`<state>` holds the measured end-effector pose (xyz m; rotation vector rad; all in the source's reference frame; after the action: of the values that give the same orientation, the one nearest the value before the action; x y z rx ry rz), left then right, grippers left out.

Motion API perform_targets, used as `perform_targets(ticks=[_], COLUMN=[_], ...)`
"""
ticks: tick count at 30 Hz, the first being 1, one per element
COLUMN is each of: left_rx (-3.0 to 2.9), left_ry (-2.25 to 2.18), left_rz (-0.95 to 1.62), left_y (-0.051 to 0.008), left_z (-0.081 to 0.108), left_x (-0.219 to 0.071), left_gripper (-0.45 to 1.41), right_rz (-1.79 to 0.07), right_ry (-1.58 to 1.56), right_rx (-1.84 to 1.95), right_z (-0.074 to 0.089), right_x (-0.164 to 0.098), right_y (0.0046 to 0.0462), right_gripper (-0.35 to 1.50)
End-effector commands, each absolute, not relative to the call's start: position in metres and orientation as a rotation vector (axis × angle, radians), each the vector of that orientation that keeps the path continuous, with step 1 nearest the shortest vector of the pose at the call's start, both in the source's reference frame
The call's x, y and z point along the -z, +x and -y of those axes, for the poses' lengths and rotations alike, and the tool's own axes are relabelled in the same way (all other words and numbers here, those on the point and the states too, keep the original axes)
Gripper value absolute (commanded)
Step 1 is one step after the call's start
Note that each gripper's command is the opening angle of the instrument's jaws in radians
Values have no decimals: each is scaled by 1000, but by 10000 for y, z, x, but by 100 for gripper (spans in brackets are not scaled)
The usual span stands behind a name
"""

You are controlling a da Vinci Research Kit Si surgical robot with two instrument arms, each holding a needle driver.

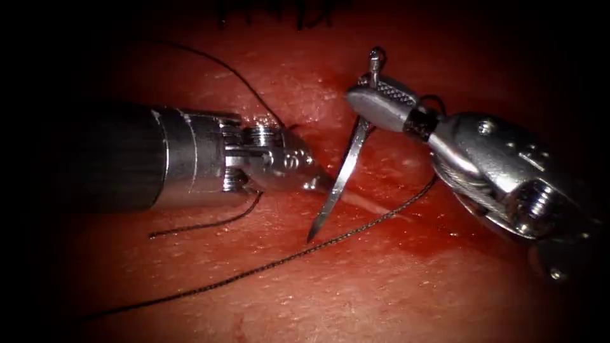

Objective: Wound Closure

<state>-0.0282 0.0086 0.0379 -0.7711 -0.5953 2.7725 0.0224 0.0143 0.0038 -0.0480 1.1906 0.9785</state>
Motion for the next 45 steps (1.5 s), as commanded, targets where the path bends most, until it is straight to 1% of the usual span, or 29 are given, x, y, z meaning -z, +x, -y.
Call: perform_targets(ticks=[1, 4, 7, 8, 9, 10, 19, 26, 36, 39, 41, 45], left_rx=[-2773, -2793, -2803, -2801, -2802, -2800, -2793, -2795, -2794, -2793, -2792, -2779], left_ry=[-752, -727, -706, -707, -713, -716, -723, -726, -727, -736, -744, -744], left_rz=[623, 693, 720, 727, 741, 752, 797, 802, 815, 793, 754, 675], left_y=[-289, -291, -291, -290, -288, -285, -269, -266, -266, -264, -261, -257], left_z=[-82, -71, -66, -65, -67, -67, -59, -56, -45, -47, -52, -57], left_x=[-385, -387, -384, -382, -377, -374, -355, -351, -344, -338, -329, -297], left_gripper=[-45, -45, -30, -28, -20, -18, -13, -13, -13, -13, -8, -5], right_rz=[-1180, -1154, -1126, -1119, -1104, -1098, -1052, -1001, -968, -969, -965, -969], right_ry=[-68, -124, -187, -200, -233, -250, -376, -459, -501, -470, -454, -444], right_rx=[-965, -919, -863, -855, -821, -799, -545, -377, -290, -266, -252, -238], right_z=[-142, -142, -142, -141, -140, -139, -123, -115, -111, -104, -98, -88], right_x=[-47, -51, -55, -57, -62, -66, -111, -123, -124, -127, -129, -131], right_y=[228, 228, 226, 226, 227, 228, 240, 244, 247, 252, 254, 257], right_gripper=[-35, -35, -35, -35, -35, -35, -35, -35, -35, -35, -35, -35])
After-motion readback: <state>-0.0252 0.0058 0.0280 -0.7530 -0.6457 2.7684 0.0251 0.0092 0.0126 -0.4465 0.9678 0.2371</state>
